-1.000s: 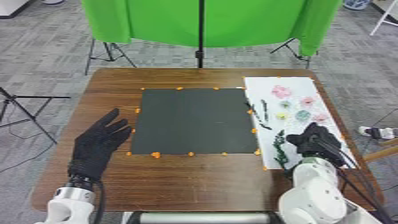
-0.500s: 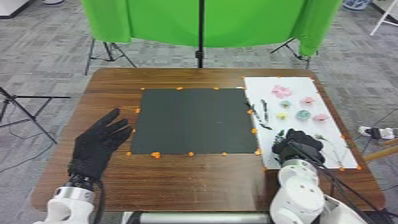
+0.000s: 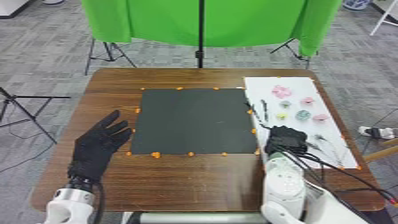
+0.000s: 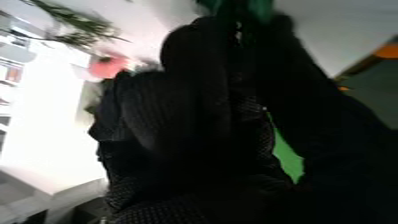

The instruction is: Arrange flowers

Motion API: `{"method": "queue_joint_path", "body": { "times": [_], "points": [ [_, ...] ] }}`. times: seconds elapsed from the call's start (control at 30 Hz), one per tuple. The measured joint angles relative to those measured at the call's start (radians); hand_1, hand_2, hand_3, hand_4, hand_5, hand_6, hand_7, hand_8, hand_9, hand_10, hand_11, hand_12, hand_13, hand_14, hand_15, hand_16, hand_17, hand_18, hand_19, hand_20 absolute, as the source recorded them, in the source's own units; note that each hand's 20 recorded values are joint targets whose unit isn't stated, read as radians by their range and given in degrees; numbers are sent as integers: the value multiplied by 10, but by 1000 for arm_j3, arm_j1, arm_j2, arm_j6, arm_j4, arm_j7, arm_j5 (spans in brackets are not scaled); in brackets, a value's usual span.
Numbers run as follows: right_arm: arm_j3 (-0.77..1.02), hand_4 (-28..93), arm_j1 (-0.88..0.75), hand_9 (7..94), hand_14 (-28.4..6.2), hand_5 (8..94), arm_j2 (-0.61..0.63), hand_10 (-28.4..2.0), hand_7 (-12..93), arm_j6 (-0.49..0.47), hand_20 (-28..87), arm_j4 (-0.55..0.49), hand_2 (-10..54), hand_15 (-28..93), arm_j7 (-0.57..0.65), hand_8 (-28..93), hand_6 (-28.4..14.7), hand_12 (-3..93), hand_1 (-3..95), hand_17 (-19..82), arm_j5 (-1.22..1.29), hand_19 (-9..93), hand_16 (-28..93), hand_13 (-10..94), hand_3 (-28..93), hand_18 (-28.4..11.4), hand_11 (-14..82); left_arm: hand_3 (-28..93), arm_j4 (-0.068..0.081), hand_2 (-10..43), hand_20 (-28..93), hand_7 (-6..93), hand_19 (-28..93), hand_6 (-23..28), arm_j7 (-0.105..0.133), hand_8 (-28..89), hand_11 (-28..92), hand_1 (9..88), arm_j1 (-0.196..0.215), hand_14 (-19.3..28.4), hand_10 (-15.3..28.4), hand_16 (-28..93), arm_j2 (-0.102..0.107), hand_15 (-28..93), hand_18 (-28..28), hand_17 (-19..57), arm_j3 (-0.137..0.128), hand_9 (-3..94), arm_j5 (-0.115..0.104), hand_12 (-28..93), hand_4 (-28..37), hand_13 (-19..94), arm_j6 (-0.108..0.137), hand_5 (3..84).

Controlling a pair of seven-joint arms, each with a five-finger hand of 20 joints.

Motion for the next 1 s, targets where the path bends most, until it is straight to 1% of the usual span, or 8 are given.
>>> {"method": "queue_joint_path", "body": {
  "times": [0.07, 0.13, 0.33, 0.43, 0.6, 0.83, 0.93, 1.0],
  "points": [
    [-5, -282, 2, 812, -107, 834, 0, -139, 337, 13, 386, 5, -95, 767, -11, 83, -43, 214, 537, 398, -9, 932, 158, 780, 713, -262, 525, 811, 0, 47, 60, 141, 545, 95, 2, -101, 244, 250, 2, 275, 204, -84, 0, 502, 254, -90, -1, 357, 0, 107, -218, 255, 1, 382],
    [-2, -282, -5, 823, -108, 843, 2, -142, 326, 47, 394, 7, -95, 768, -23, 94, -46, 215, 540, 401, -20, 932, 160, 784, 719, -262, 519, 811, -1, 48, 60, 141, 545, 95, 2, -101, 244, 250, 3, 274, 204, -84, 0, 502, 254, -90, -2, 357, 0, 107, -218, 255, 1, 382],
    [9, -282, -63, 849, -112, 875, 26, -146, 287, 224, 435, -15, -95, 775, -88, 126, -51, 210, 547, 416, -62, 932, 170, 800, 732, -263, 514, 809, -7, 49, 61, 141, 545, 96, 5, -101, 245, 251, 7, 274, 204, -85, 0, 502, 254, -90, -11, 357, -2, 106, -218, 255, 4, 383],
    [-4, -282, -78, 857, -113, 881, 40, -147, 275, 275, 447, -39, -95, 776, -95, 137, -52, 208, 551, 418, -77, 932, 172, 804, 732, -263, 511, 810, -12, 48, 61, 140, 545, 96, 8, -101, 246, 251, 12, 275, 204, -85, 1, 502, 254, -90, -17, 356, -3, 107, -217, 255, 6, 383],
    [-20, -282, -60, 865, -112, 890, 44, -147, 264, 310, 455, -83, -95, 776, -98, 146, -54, 208, 551, 420, -109, 932, 174, 807, 739, -262, 506, 808, -18, 49, 61, 140, 545, 97, 12, -101, 246, 251, 13, 275, 204, -84, 5, 503, 254, -90, -22, 357, -3, 107, -218, 255, 9, 383],
    [-65, -275, 32, 870, -111, 899, 13, -146, 253, 371, 470, -92, -95, 776, -144, 159, -55, 208, 548, 437, -147, 932, 177, 813, 746, -255, 503, 809, -28, 49, 61, 141, 546, 97, 23, -101, 247, 252, 12, 276, 204, -84, 20, 506, 255, -90, -23, 358, -3, 106, -218, 256, 17, 383],
    [-90, -272, 80, 874, -110, 902, -31, -145, 250, 379, 476, -59, -95, 777, -215, 162, -54, 208, 549, 439, -153, 932, 178, 816, 745, -255, 502, 810, -35, 48, 61, 141, 548, 97, 30, -101, 247, 252, 14, 276, 204, -84, 28, 508, 255, -90, -27, 358, -4, 106, -218, 257, 26, 384],
    [-128, -270, 129, 876, -109, 903, -78, -145, 248, 383, 478, 0, -95, 777, -279, 164, -54, 208, 547, 440, -171, 932, 178, 817, 745, -255, 501, 811, -39, 48, 61, 141, 548, 97, 36, -101, 247, 251, 16, 276, 204, -85, 37, 509, 255, -90, -28, 358, -7, 106, -217, 257, 35, 383]
  ]
}}
